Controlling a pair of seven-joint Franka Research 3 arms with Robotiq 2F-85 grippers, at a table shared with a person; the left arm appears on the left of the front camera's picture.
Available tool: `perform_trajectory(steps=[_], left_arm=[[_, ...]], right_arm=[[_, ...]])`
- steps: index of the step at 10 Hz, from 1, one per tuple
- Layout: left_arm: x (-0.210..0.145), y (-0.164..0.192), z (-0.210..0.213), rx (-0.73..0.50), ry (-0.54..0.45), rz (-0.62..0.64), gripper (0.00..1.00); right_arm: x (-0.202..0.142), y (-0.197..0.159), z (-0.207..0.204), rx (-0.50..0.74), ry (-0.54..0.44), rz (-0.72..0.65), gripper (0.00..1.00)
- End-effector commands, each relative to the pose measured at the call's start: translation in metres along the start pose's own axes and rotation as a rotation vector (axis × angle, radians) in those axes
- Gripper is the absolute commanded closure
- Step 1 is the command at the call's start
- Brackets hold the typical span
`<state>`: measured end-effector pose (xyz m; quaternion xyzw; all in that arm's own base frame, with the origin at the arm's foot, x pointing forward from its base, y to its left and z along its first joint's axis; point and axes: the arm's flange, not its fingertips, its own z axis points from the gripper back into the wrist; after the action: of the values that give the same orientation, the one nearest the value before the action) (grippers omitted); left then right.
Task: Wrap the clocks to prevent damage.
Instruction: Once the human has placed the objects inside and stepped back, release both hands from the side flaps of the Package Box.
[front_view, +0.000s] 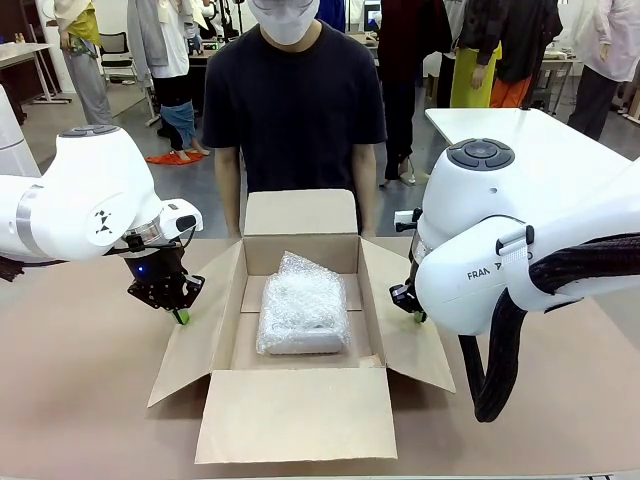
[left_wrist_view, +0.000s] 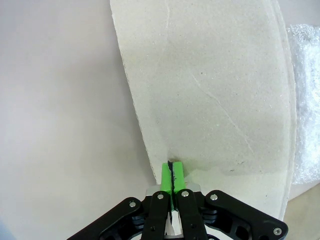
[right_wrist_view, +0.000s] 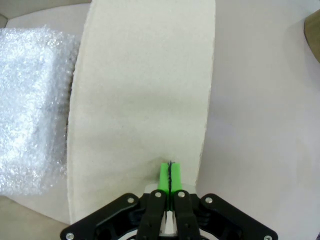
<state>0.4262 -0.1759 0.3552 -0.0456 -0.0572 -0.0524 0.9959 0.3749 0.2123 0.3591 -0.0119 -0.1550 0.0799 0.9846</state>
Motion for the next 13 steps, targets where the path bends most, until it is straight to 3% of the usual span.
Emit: perform_trajectory(steps=[1,8,9,10,13], left_arm=[[-0.001,0.000,0.003,0.001,-0.003,0.003,1.00],[0.000,0.000,0.000,0.000,0.000,0.000,1.00],[-0.001,0.007,0.025,-0.038,-0.004,-0.066,1.00],[0.001,0.018,0.054,-0.053,0.005,-0.162,1.00],[-0.006,0.044,0.138,-0.054,0.090,-0.588,1.00]], right_arm=[[0.000,0.000,-0.002,-0.002,0.002,-0.001,0.99],[0.000,0.000,0.000,0.000,0.000,0.000,0.99],[0.004,-0.006,0.022,0.073,-0.035,0.129,0.99],[0.004,-0.013,0.051,0.069,-0.032,0.263,0.99],[-0.001,-0.043,0.154,0.030,0.030,0.545,0.99]])
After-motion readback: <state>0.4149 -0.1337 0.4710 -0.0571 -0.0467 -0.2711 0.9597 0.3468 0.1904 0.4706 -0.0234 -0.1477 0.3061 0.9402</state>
